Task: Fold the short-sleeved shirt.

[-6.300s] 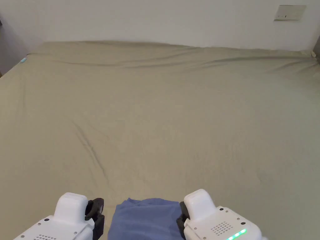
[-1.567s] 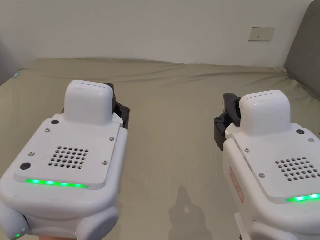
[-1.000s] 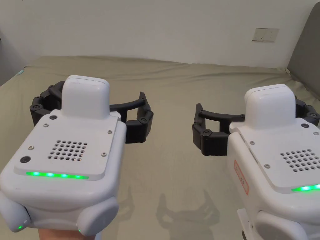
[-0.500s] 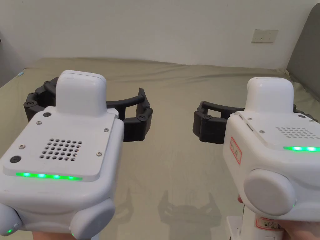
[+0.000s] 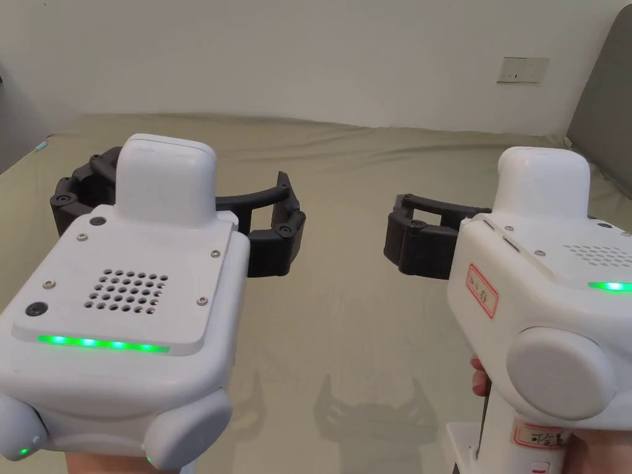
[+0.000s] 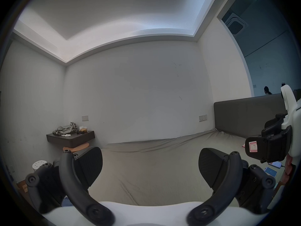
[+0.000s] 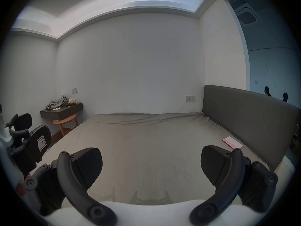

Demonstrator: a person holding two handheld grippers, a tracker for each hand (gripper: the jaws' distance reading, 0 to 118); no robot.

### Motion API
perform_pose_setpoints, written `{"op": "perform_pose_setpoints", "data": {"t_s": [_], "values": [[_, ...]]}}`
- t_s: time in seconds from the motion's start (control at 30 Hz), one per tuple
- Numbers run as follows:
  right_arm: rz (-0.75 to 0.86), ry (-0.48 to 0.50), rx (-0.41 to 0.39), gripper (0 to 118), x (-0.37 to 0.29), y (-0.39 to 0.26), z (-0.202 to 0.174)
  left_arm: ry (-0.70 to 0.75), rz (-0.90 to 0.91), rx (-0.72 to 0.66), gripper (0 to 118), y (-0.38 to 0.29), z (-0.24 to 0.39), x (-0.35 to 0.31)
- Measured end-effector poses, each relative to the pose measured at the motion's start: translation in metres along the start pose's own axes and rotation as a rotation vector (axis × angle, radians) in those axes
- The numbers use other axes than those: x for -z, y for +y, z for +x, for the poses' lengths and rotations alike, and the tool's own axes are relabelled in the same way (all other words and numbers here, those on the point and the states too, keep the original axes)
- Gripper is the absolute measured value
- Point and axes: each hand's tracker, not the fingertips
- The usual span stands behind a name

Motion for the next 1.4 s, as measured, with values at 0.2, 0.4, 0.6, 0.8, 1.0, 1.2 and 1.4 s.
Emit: {"op": "perform_pose_setpoints", "data": {"t_s": [0.2, 0.4, 0.6, 0.8, 1.0, 1.2, 1.4], "values": [[0.047, 0.015, -0.039, 118, -0.001, -0.006, 0.0, 0.001, 0.0, 0.001, 115, 0.0, 0.002, 0.001], [0.185, -0.088, -0.183, 118, -0.015, -0.017, -0.021, 0.01, 0.021, 0.006, 115, -0.001, 0.005, -0.001], [0.203, -0.063, -0.212, 118, -0.018, -0.023, -0.023, 0.012, 0.019, 0.004, 115, -0.004, 0.008, -0.002], [0.207, -0.049, -0.186, 118, -0.016, -0.021, -0.018, 0.013, 0.021, 0.008, 115, -0.005, 0.01, -0.003], [0.203, -0.041, -0.169, 118, -0.014, -0.02, -0.015, 0.015, 0.026, 0.018, 115, -0.004, 0.012, -0.003], [0.209, -0.036, -0.158, 118, -0.016, -0.019, -0.017, 0.016, 0.027, 0.019, 115, -0.005, 0.013, -0.002], [0.195, -0.032, -0.134, 118, -0.015, -0.017, -0.018, 0.017, 0.026, 0.019, 115, -0.005, 0.014, -0.001]]}}
